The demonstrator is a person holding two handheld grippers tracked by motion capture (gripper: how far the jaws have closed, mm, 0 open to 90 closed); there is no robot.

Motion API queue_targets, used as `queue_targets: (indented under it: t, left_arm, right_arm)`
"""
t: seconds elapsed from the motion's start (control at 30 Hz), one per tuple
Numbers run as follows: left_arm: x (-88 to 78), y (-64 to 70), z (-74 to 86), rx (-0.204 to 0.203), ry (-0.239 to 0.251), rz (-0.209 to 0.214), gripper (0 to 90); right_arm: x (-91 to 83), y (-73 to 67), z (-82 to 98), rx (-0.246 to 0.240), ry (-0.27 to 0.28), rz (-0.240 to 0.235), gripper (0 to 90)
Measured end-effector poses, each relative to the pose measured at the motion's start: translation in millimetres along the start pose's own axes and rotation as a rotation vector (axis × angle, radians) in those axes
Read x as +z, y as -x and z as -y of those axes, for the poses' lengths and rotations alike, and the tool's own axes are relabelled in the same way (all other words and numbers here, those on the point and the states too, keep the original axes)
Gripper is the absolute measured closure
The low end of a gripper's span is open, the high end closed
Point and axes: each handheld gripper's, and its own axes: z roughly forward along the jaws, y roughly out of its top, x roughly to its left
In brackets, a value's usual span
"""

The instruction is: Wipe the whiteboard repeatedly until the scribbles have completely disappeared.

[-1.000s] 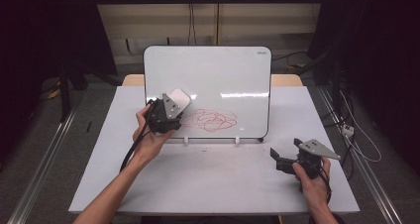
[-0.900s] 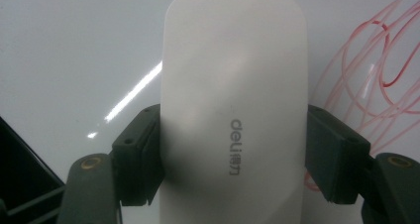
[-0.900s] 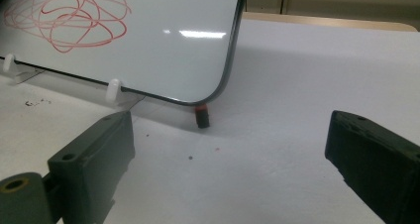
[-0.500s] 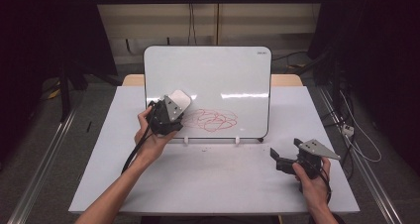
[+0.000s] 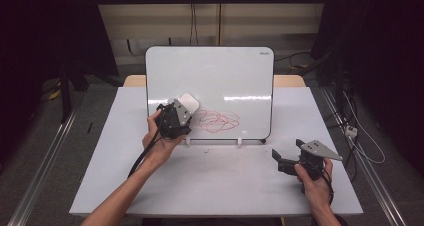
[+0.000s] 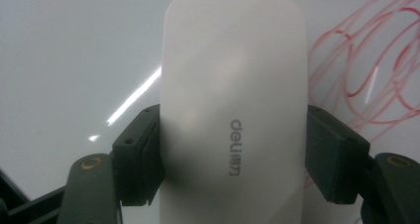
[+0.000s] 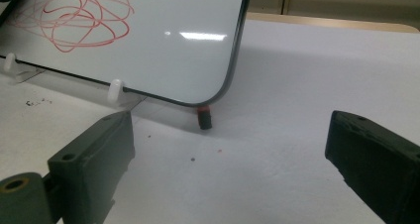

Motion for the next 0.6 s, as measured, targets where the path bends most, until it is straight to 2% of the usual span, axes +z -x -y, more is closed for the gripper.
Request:
queue_targets:
  t: [0.17, 0.4, 0.6]
  left_arm:
    - [0.4, 4.8, -1.2, 0.008, -0.004, 0.003, 31.0]
    - [1.1, 21.5, -1.7, 0.063, -0.005, 0.014, 31.0]
    - [0.6, 22.7, -0.6, 0.072, -0.003, 0.026, 31.0]
  right_arm:
    - [0.3, 0.3, 0.2, 0.002, -0.001, 0.000, 5.1]
    - [0.1, -0.5, -0.1, 0.000, -0.003, -0.003, 5.1]
    - [-0.4, 0.2, 0.2, 0.001, 0.002, -0.002, 5.1]
